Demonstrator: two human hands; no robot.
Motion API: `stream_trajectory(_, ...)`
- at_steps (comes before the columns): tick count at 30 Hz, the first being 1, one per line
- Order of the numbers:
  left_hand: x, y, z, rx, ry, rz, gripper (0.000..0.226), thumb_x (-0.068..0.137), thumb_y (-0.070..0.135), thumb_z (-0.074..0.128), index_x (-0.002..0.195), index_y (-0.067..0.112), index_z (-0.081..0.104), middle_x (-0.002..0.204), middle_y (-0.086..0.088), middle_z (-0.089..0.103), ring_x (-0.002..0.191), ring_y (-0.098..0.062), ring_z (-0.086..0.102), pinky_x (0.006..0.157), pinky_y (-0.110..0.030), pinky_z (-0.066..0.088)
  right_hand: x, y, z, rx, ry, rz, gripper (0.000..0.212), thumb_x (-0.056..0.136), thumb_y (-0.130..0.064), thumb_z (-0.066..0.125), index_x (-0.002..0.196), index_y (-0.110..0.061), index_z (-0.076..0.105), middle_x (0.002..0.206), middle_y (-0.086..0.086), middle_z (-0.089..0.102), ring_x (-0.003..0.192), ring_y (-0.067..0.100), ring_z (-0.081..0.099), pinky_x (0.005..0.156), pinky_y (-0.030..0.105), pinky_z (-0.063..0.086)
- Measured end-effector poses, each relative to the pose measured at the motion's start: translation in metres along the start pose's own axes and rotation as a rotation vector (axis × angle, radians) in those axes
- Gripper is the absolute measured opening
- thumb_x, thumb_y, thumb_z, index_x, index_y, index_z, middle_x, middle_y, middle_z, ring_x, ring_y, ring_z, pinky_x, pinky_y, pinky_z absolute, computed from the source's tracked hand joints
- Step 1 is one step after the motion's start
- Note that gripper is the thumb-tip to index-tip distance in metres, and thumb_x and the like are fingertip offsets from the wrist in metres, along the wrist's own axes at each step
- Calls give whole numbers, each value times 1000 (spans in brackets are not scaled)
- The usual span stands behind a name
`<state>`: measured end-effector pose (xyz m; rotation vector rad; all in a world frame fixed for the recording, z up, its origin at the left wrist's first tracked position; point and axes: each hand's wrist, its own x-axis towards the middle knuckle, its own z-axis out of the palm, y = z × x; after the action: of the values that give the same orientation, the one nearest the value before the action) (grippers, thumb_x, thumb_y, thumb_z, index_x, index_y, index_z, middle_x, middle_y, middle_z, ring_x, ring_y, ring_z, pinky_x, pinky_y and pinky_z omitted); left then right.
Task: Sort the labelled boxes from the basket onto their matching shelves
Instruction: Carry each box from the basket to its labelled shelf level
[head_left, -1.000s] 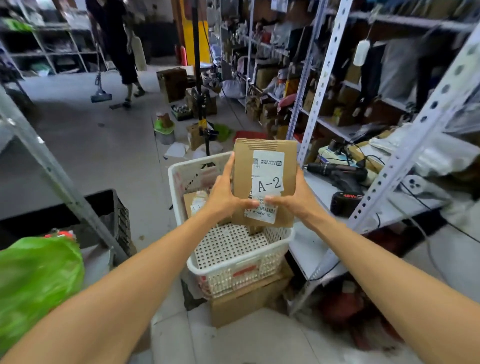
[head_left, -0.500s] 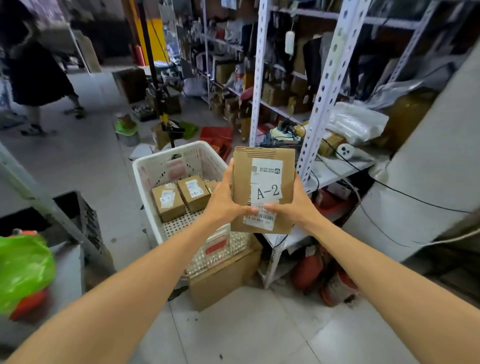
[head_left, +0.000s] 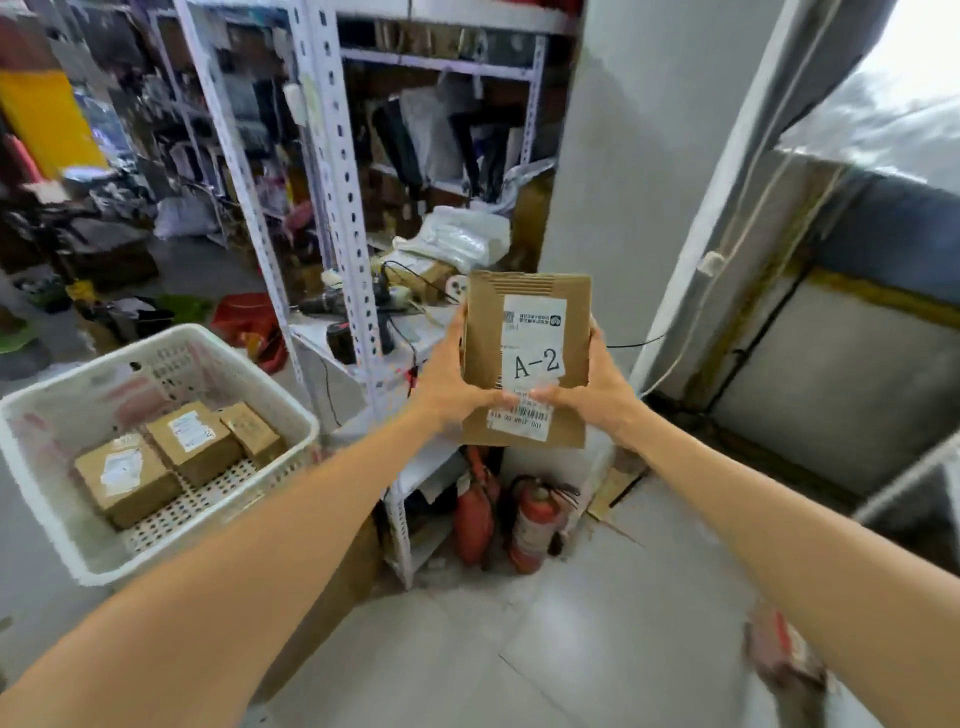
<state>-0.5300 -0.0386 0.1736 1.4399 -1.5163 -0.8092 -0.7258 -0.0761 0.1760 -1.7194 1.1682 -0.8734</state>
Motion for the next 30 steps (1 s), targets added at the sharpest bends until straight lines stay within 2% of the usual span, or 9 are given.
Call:
stream_trajectory(3, 18, 25, 53, -86, -105, 51, 123, 64, 20, 88, 153, 31, 4, 148, -1, 39, 136, -16, 36, 107, -27, 29, -22, 13, -56, -6, 122, 38, 112, 72, -1, 80, 151, -26, 5, 127, -4, 54, 117, 13, 54, 103, 39, 46)
stream_trajectory(6, 35, 54, 105, -148, -240, 110, 124, 62, 19, 89, 150, 38, 5, 145, -2, 42, 130, -13, 39, 106, -27, 31, -48, 27, -106, -23, 245, 101, 115, 71, -3, 81, 152, -28, 4, 121, -17, 52, 117, 9, 52, 104, 40, 45)
stream_trajectory(8, 48, 71, 143, -176, -339, 155, 123, 61, 22, 90, 149, 43, 6, 147, -4, 40, 130, -15, 39, 101, -30, 33, -68, 35, -137, -15, 341, 141, 120, 70, -5, 82, 153, -31, 0, 126, -14, 50, 123, 13, 50, 106, 45, 44)
stream_trajectory(10, 58, 88, 178, -200, -442, 187, 119, 63, 21, 88, 148, 44, 8, 149, -5, 37, 132, -21, 39, 104, -36, 37, -90, 42, -164, -18, 442, 179, 121, 70, -6, 83, 153, -30, -2, 129, -9, 50, 123, 15, 50, 105, 48, 45)
stream_trajectory(13, 66, 114, 229, -239, -620, 246, 123, 61, 20, 88, 150, 45, 6, 143, -5, 42, 128, -27, 46, 103, -48, 45, -123, 46, -196, -34, 615, 258, 124, 63, -20, 86, 151, -35, 0, 130, -5, 52, 121, 19, 54, 99, 53, 48)
stream_trajectory(16, 67, 139, 274, -253, -754, 301, 122, 66, 12, 85, 150, 42, 2, 134, -5, 50, 119, -23, 54, 98, -46, 49, -157, 45, -221, -68, 777, 340, 113, 70, -19, 83, 150, -33, 6, 137, 0, 50, 122, 24, 54, 98, 56, 48)
stream_trajectory(22, 54, 183, 348, -298, -1041, 409, 119, 69, 8, 82, 147, 50, 2, 128, -5, 56, 115, -21, 58, 89, -38, 53, -218, 40, -247, -114, 1049, 466, 103, 78, -12, 78, 150, -32, 8, 133, -5, 50, 121, 19, 51, 103, 51, 44)
stream_trajectory(25, 44, 198, 374, -302, -1170, 460, 118, 69, 7, 81, 147, 52, 4, 131, -5, 55, 119, -22, 55, 85, -33, 52, -241, 40, -246, -129, 1196, 504, 104, 78, -9, 77, 151, -32, 6, 141, 1, 47, 130, 22, 45, 107, 50, 41)
stream_trajectory(30, 31, 208, 399, -321, -1294, 493, 114, 71, 4, 80, 143, 51, 5, 131, -3, 51, 120, -22, 52, 90, -38, 49, -259, 42, -243, -114, 1335, 563, 106, 76, -1, 77, 152, -25, 8, 141, 6, 47, 129, 24, 45, 103, 43, 42)
